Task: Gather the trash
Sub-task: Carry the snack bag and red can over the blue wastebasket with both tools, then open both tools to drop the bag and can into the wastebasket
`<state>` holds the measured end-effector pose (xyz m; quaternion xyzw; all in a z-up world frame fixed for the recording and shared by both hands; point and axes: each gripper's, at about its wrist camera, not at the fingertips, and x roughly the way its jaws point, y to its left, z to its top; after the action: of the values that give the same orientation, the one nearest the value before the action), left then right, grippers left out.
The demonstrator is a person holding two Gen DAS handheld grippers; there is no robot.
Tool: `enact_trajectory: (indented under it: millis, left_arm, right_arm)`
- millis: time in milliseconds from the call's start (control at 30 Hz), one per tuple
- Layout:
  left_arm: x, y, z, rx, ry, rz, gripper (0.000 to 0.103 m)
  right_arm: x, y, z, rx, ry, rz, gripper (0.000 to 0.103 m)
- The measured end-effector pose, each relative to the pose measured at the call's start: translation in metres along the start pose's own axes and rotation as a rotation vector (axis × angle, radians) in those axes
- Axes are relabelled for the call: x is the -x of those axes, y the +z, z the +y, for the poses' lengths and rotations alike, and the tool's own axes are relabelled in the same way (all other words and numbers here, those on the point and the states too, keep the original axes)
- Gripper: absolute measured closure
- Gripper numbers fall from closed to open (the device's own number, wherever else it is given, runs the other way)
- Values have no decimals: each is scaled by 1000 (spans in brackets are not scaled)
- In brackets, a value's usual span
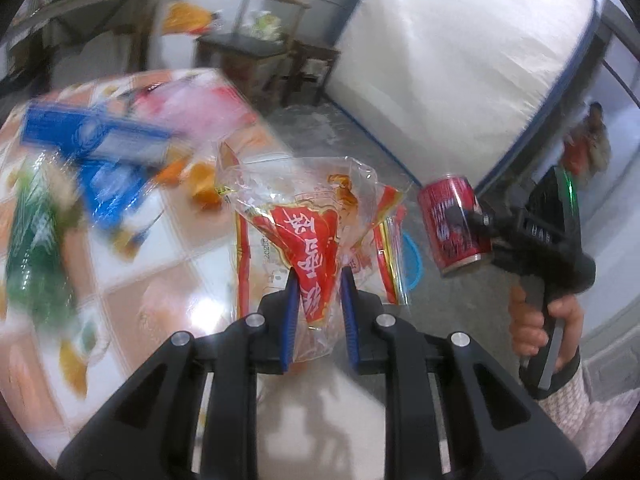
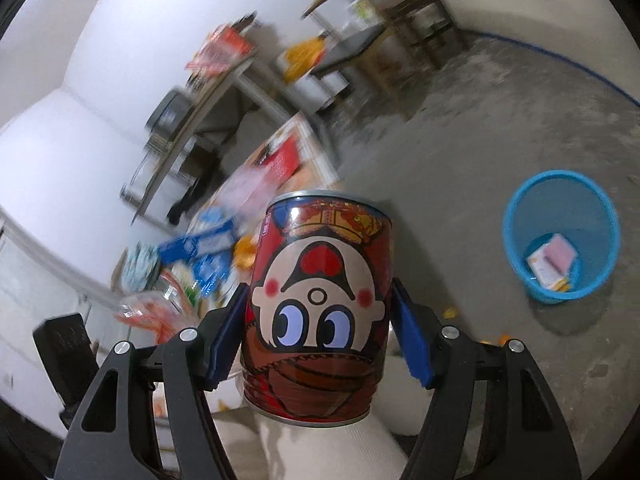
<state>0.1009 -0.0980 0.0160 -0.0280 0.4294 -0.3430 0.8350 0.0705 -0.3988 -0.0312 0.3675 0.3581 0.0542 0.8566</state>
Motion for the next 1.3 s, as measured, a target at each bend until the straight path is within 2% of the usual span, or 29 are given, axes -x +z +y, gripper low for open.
enact_trajectory:
  millis: [167, 367, 567, 733, 833, 967, 1133, 1233, 1300]
  left_arm:
    - [-47, 45, -40, -89, -83, 56, 85]
    - [-114, 81, -83, -108, -209, 168, 85]
    - [-198, 103, -111, -7, -340, 340, 85]
    - [-282, 98, -128, 139, -410, 518, 85]
    - [-330, 88, -140, 166, -385, 618, 85]
    - [-405, 67, -152, 202, -281, 751, 84]
    - [-478, 57, -157, 236, -170, 802, 79]
    - [-511, 48, -160, 251, -124, 826, 66]
    - [-526, 45, -159, 261, -106, 843, 50]
  right_arm:
    - [28, 3, -49, -99, -78, -74, 37]
    - [47, -2, -105, -210, -179, -123, 37]
    - [55, -7, -161, -314, -250, -145, 37]
    - [50, -11, -197, -382, -305, -149, 37]
    - [47, -15, -221, -425, -326, -151, 37]
    - [37, -17, -248, -488, -338, -150, 37]
    - [17, -7, -279, -529, -345, -127, 37]
    - [8, 0, -293, -543, -361, -121, 37]
    - [2, 5, -300, -543, -374, -119, 37]
